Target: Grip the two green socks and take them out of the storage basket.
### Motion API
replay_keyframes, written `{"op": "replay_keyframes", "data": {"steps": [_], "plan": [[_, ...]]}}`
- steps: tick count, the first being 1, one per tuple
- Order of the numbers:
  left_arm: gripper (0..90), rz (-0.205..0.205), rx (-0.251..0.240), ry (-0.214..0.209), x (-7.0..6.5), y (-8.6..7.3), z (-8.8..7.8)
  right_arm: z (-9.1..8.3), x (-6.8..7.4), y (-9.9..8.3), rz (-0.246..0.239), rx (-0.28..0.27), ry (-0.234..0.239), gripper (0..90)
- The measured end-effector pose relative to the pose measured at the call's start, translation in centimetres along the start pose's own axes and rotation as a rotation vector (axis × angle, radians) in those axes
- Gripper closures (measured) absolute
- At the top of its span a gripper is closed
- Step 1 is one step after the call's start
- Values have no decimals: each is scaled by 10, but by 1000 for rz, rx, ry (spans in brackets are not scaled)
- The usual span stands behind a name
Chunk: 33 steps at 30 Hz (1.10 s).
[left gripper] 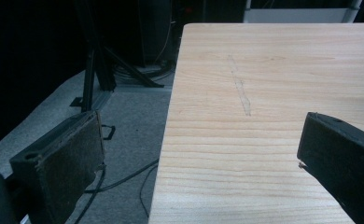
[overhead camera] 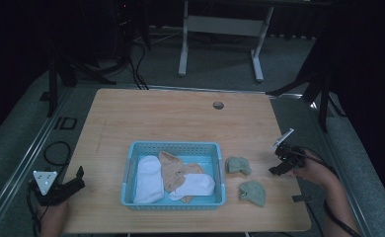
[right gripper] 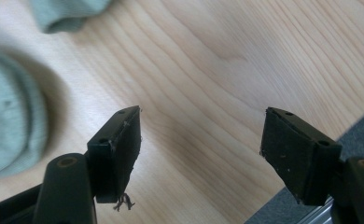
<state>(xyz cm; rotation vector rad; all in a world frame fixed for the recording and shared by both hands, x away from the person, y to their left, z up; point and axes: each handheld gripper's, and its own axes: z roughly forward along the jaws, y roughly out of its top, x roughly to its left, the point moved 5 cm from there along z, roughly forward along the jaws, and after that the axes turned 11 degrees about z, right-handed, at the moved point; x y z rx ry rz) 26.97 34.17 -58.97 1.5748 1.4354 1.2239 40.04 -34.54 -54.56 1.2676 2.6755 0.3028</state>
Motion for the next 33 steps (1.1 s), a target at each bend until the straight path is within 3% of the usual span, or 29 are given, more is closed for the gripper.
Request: {"op": "replay_keyframes", "data": {"steps": [5, 6, 7, 9, 10, 11, 12, 13, 15, 16, 17, 20, 21, 23, 27, 29, 32, 33], "plan": [[7, 0, 0, 0, 0, 0, 0, 10, -7, -14, 111, -64, -27, 275], [7, 0, 0, 0, 0, 0, 0, 10, -7, -14, 111, -64, -27, 275], [7, 0, 0, -1, 0, 0, 0, 14, -8, -19, 153, -91, -29, 262], [7, 0, 0, 0, 0, 0, 0, 17, -9, -25, 191, -127, -32, 246], [7, 0, 0, 0, 0, 0, 0, 17, -9, -25, 191, -127, -32, 246], [7, 0, 0, 0, 0, 0, 0, 18, -11, -30, 232, -182, -33, 217], [7, 0, 0, 0, 0, 0, 0, 18, -11, -30, 232, -182, -33, 217], [7, 1, 2, 0, 0, 0, 0, 17, -13, -34, 290, -241, -48, 199], [7, 1, 1, 1, 0, 0, 0, 17, -15, -39, 345, -298, -59, 123], [7, 1, 1, 1, 0, 0, 0, 17, -15, -39, 345, -298, -59, 123], [7, -2, -3, -3, 0, 0, 0, 17, -15, -46, 387, -337, -43, 100], [7, 0, -1, -4, 0, 0, 0, 20, -17, -51, 420, -363, -49, 100], [7, 1, -1, -4, 0, 0, 0, 20, -19, -56, 447, -408, -79, 100], [7, 0, -1, -3, 0, 0, 0, 19, -19, -60, 485, -460, -85, 100], [7, 0, -1, -5, 0, 0, 0, 18, -21, -66, 547, -567, -150, 100], [7, 0, -1, -7, 0, 0, 0, 19, -21, -69, 595, -617, -132, 100], [7, -1, -1, -6, 0, 0, 0, 21, -21, -73, 617, -647, -155, 100], [7, 0, -2, -5, 0, 0, 0, 21, -20, -76, 613, -680, -191, 100]]}}
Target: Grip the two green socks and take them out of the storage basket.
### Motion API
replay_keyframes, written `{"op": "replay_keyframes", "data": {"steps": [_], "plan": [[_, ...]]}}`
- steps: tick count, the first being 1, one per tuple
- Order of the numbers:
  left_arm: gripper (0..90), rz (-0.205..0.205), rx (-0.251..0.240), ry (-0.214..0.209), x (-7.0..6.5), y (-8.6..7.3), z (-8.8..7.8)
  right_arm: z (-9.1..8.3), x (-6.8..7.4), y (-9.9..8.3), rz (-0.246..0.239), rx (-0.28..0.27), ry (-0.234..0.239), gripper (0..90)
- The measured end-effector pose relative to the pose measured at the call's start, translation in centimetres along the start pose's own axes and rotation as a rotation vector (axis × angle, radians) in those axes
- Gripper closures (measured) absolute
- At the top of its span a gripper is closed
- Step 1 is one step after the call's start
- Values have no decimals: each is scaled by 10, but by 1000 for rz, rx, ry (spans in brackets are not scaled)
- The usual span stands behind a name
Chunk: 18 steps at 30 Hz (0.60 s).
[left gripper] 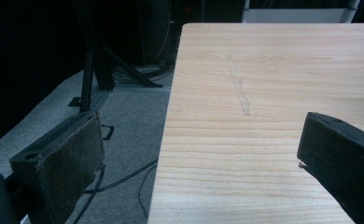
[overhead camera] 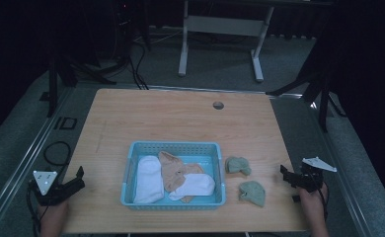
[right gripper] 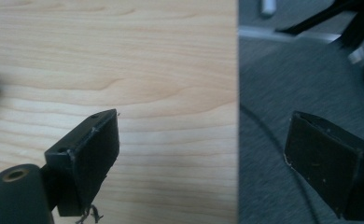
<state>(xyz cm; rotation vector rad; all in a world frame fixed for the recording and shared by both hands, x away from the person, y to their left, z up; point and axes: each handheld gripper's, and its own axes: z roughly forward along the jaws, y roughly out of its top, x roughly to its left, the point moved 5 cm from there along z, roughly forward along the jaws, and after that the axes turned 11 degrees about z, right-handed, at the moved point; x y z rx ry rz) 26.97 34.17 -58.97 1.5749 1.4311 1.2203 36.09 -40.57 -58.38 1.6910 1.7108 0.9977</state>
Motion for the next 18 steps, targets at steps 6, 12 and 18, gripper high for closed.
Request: {"op": "replay_keyframes", "data": {"steps": [6, 12, 18], "plan": [[7, 0, -1, 1, 0, 0, 0, -12, -3, -5, 33, -133, -1, 100], [7, -2, -2, -1, 0, 0, 0, -19, -5, -8, 34, -239, -24, 100], [7, -3, -7, -2, 0, 0, 0, -20, -5, -7, 27, -268, -21, 101]]}}
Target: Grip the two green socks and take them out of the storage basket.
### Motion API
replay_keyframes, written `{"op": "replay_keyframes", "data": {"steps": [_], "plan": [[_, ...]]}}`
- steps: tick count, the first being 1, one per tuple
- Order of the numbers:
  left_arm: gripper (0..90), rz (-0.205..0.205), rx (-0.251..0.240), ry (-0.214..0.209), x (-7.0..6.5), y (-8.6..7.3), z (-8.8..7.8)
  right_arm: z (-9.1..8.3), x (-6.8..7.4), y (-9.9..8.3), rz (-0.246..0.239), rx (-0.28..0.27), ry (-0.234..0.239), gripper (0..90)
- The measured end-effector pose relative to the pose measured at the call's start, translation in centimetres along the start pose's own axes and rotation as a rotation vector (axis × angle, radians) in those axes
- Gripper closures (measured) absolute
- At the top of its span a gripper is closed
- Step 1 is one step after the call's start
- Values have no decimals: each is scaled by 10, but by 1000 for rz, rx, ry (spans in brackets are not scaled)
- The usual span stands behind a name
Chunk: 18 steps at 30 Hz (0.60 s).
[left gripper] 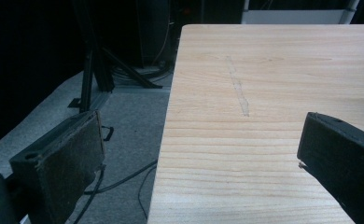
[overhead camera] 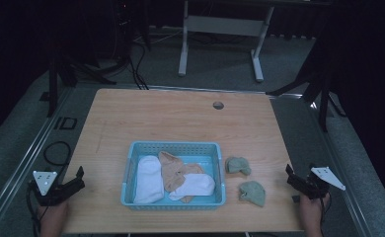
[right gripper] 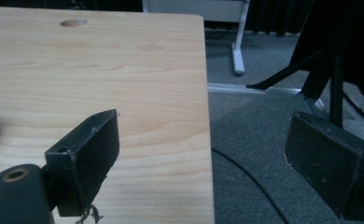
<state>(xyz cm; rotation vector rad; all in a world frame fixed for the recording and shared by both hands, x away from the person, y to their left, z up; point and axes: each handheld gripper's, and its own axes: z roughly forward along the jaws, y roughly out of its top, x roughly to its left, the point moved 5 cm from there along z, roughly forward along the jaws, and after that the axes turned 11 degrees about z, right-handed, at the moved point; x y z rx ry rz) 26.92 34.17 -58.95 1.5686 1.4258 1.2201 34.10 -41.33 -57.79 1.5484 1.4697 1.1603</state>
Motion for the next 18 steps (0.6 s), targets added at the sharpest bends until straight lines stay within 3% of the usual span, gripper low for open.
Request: {"op": "replay_keyframes", "data": {"steps": [3, 7, 9, 18], "plan": [[7, -1, 0, -1, 0, 0, 0, -3, 0, 4, 2, -50, 5, 100], [7, -3, -1, 1, 0, 0, 0, -5, 2, 6, -1, -77, 58, 100], [7, -5, -1, 2, 1, 0, 0, -5, 7, 6, -31, -83, 95, 101], [7, -7, -3, 2, 1, 0, 0, -2, 8, 3, -55, -52, 84, 100]]}}
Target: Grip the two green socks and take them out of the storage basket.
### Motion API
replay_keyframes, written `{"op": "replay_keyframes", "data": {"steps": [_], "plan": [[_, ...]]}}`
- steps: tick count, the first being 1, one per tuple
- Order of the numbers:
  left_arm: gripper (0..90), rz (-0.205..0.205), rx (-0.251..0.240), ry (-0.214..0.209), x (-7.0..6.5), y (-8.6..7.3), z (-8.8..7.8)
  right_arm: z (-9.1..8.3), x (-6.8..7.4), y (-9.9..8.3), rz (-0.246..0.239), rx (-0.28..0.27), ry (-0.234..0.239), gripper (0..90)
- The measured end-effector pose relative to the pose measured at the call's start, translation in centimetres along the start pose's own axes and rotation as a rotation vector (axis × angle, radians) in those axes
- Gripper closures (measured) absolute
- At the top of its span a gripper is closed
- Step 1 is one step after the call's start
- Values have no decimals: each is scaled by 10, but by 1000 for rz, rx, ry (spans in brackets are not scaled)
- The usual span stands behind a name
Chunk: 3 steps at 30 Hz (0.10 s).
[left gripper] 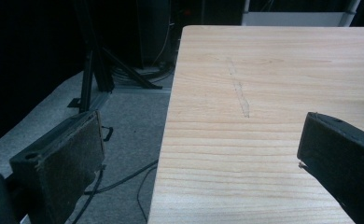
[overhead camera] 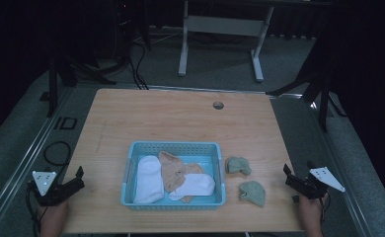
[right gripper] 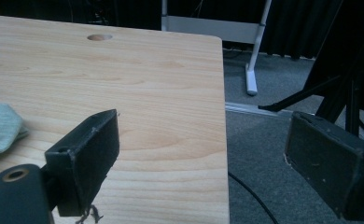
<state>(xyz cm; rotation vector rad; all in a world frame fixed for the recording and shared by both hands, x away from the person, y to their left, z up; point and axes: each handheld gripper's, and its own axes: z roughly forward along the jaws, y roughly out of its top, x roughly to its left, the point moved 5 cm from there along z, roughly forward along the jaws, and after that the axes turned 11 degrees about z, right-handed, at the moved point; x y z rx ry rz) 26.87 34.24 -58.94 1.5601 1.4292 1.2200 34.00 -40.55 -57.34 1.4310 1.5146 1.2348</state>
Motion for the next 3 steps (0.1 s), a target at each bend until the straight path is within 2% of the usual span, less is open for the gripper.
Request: {"op": "replay_keyframes", "data": {"steps": [3], "plan": [[7, 0, 1, -1, 0, 0, 0, 2, 0, -1, 0, 14, -6, 101]]}}
